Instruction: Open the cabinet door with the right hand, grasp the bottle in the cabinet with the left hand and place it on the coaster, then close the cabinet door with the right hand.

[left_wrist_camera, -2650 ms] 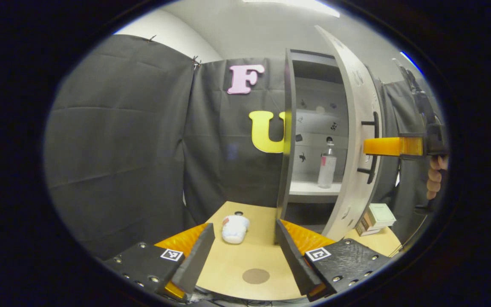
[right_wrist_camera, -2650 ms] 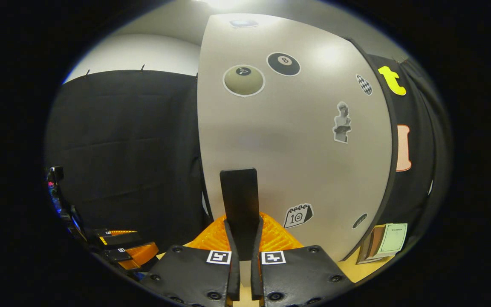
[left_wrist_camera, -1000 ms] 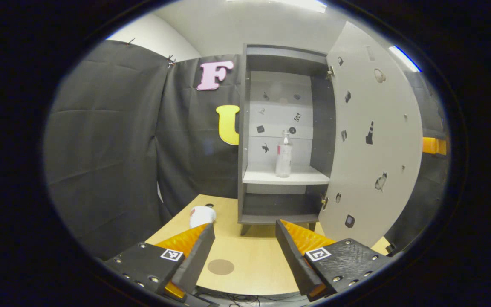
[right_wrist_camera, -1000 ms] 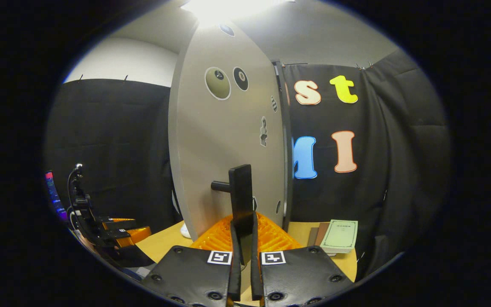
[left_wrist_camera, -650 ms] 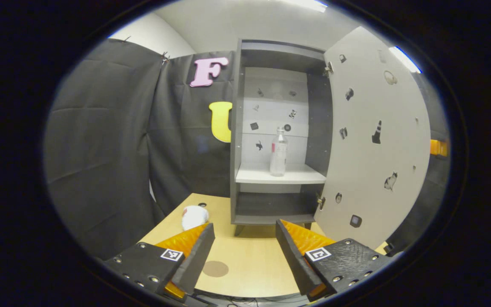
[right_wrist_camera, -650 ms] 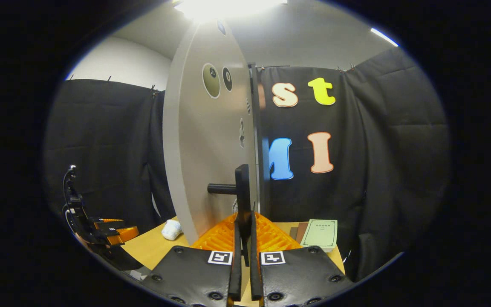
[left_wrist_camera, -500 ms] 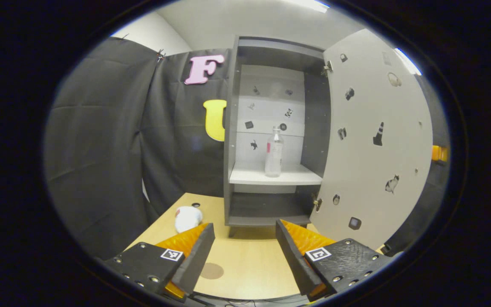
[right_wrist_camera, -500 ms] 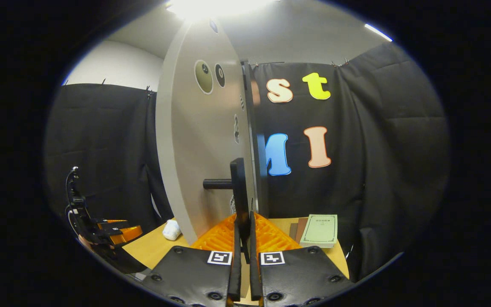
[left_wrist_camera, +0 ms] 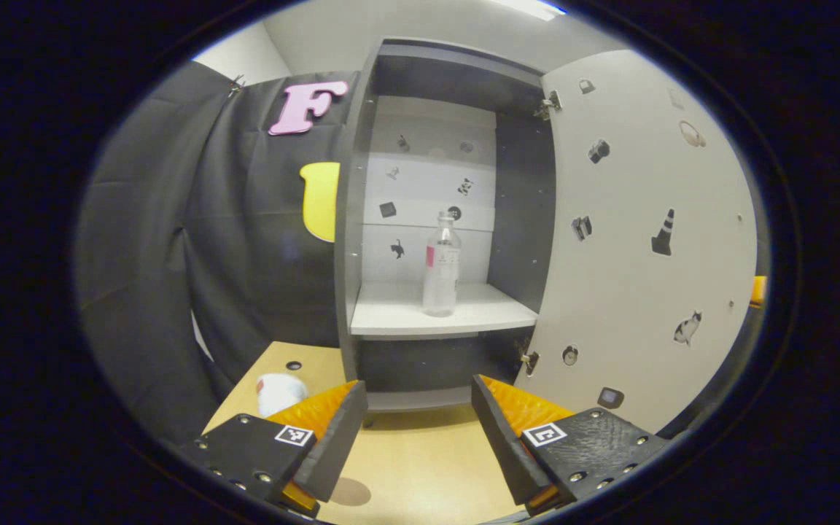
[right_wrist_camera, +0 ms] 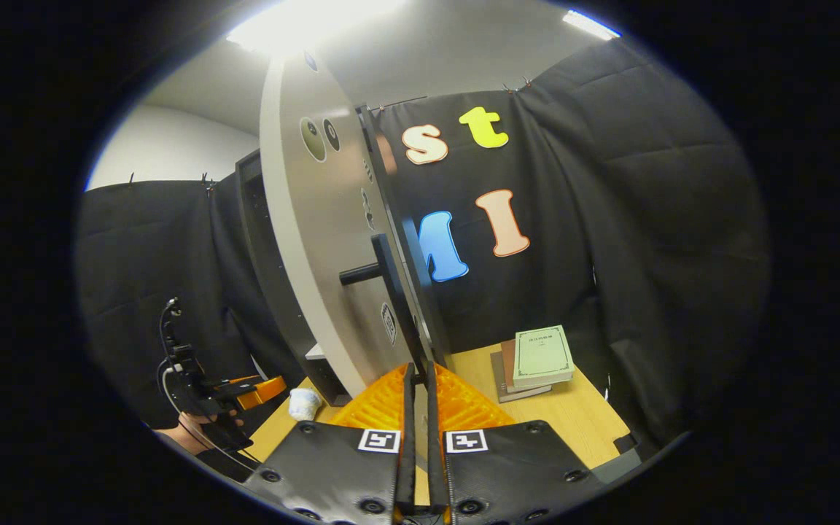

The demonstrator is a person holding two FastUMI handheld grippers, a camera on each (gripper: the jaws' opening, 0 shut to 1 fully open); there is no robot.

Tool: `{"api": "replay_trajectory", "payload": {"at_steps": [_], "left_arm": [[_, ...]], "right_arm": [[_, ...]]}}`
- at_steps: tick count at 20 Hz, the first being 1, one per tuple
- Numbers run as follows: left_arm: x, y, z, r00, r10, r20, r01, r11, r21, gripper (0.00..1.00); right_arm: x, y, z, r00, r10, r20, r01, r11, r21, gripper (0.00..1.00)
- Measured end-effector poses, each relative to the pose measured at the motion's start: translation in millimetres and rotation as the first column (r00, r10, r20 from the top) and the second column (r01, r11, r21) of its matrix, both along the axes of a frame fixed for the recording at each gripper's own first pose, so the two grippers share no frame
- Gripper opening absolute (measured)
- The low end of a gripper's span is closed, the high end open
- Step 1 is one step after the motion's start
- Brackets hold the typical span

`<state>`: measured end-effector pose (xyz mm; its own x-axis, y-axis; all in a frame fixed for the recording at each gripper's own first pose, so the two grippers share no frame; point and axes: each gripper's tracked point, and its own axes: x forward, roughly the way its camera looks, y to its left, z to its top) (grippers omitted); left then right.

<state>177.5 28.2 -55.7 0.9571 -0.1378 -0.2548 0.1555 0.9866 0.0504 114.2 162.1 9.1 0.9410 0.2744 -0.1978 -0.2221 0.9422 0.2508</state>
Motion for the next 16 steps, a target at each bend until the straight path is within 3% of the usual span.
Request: {"api": "replay_trajectory", "payload": {"at_steps": [1, 2, 3, 8, 9, 13, 14, 16], "left_arm": [[12, -4, -1, 1.0, -0.026, -0.001, 0.026, 1.0, 0.002, 0.87], [23, -8, -2, 0.999, -0.051, -0.003, 0.051, 0.999, 0.0, 0.87], [34, -14, -3, 0.997, -0.081, -0.002, 0.081, 0.997, -0.006, 0.87], [76, -32, 2, 0.981, -0.19, 0.024, 0.191, 0.981, -0.034, 0.87], [82, -32, 4, 0.978, -0.204, 0.036, 0.206, 0.978, -0.04, 0.87], [104, -44, 29, 0.952, -0.294, 0.087, 0.303, 0.946, -0.113, 0.87], [110, -42, 35, 0.949, -0.299, 0.099, 0.309, 0.945, -0.105, 0.87], [122, -40, 48, 0.943, -0.305, 0.132, 0.317, 0.945, -0.081, 0.87]], "right_arm": [[-4, -6, 4, 1.0, -0.028, 0.009, 0.028, 0.999, -0.015, 0.12], [-9, -10, 8, 0.998, -0.058, 0.017, 0.058, 0.998, -0.026, 0.04], [-14, -18, 12, 0.995, -0.098, 0.022, 0.098, 0.994, -0.041, 0.04], [-23, -56, 22, 0.949, -0.313, 0.036, 0.315, 0.946, -0.077, 0.04], [-22, -59, 23, 0.939, -0.342, 0.029, 0.343, 0.936, -0.081, 0.0], [-14, -66, 31, 0.911, -0.41, 0.039, 0.411, 0.9, -0.148, 0.05], [-11, -68, 31, 0.906, -0.422, 0.039, 0.423, 0.892, -0.158, 0.0], [-1, -78, 25, 0.876, -0.482, 0.012, 0.478, 0.863, -0.166, 0.23]]}}
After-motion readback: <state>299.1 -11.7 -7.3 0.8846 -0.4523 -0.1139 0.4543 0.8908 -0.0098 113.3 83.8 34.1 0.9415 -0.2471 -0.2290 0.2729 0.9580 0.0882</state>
